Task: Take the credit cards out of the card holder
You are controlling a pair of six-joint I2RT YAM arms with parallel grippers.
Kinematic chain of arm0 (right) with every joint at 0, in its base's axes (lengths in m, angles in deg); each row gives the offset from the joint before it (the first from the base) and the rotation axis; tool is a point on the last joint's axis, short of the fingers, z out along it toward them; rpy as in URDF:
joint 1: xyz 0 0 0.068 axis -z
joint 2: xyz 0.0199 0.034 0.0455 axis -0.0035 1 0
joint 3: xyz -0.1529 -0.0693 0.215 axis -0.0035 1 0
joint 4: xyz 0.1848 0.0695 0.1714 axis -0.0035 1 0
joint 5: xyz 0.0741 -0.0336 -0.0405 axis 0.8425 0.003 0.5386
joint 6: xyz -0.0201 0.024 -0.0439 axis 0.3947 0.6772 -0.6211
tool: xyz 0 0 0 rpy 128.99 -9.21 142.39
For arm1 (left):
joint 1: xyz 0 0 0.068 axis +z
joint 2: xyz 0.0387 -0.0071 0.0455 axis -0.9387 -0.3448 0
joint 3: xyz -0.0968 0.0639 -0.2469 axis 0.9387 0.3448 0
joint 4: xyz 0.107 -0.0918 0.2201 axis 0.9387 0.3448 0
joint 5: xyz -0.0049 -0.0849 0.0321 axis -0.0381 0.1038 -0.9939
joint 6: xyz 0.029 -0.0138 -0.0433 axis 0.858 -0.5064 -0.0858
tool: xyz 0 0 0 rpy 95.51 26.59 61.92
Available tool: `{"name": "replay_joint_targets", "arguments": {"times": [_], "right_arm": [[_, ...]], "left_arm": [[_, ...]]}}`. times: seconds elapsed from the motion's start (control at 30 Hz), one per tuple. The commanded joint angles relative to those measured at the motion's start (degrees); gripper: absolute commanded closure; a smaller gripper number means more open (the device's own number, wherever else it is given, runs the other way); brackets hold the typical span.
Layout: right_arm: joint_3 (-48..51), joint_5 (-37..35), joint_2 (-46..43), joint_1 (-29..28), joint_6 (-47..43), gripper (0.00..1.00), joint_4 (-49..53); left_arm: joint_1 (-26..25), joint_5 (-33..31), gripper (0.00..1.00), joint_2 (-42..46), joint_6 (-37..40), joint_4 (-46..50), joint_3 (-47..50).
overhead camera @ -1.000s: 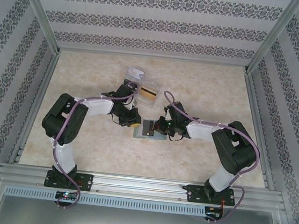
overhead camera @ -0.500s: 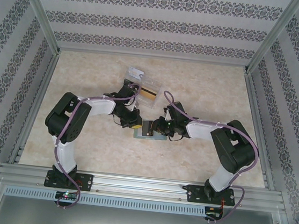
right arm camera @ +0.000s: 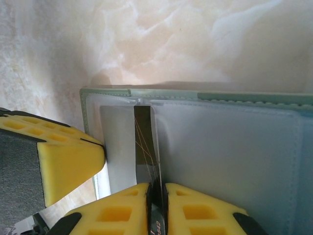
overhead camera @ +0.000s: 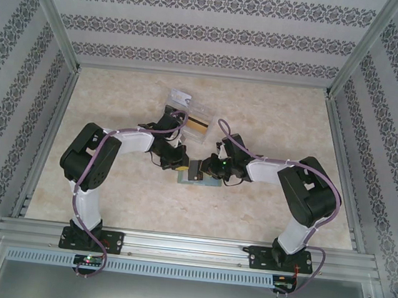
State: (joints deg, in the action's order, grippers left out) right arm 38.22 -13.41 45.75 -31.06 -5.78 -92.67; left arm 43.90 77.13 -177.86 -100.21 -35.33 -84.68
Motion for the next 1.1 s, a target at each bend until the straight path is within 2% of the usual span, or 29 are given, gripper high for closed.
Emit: {"name": "replay_joint_targets", "arguments": {"times": [0.0,0.13,0.27,0.43,0.6,0.8,0.9,1.07], "right_arm": [[-0.8,1.3,-0.4,0.0,0.5,0.89,-1.4],[0.5,-0.1,-3.1,0.3,0.5,0.95,-0.3],[2.7,-0.3,-4.9,1.1,0.6,0.99,0.6],[4.7,-0.4,-6.0,1.6,-0.3,1.00,1.2],[6.1,-2.1,-8.4,2.3,-2.5,1.00,0.9],[6.3,-3.5,-15.3,3.3,-5.7,1.00,0.7],[6.5,-2.0,-18.8,4.4,-6.2,1.00,0.0],[6.9,2.9,-23.5,6.2,-4.5,1.00,-3.4]], "left_arm": [[-0.6,-5.5,0.92,0.5,1.2,5.0,0.2],[-0.4,-6.2,0.87,1.8,1.3,5.2,0.3],[-0.3,-5.9,0.87,2.4,1.1,5.1,0.2],[-0.2,-5.3,0.87,2.5,1.1,4.6,0.1],[0.0,-3.4,0.81,3.6,0.4,3.0,-0.1],[1.8,2.2,0.63,7.8,-1.2,-2.7,-0.2],[2.5,4.5,0.53,10.6,-2.9,-7.4,1.0],[4.7,11.8,0.28,14.1,-7.5,-18.8,4.7]]}}
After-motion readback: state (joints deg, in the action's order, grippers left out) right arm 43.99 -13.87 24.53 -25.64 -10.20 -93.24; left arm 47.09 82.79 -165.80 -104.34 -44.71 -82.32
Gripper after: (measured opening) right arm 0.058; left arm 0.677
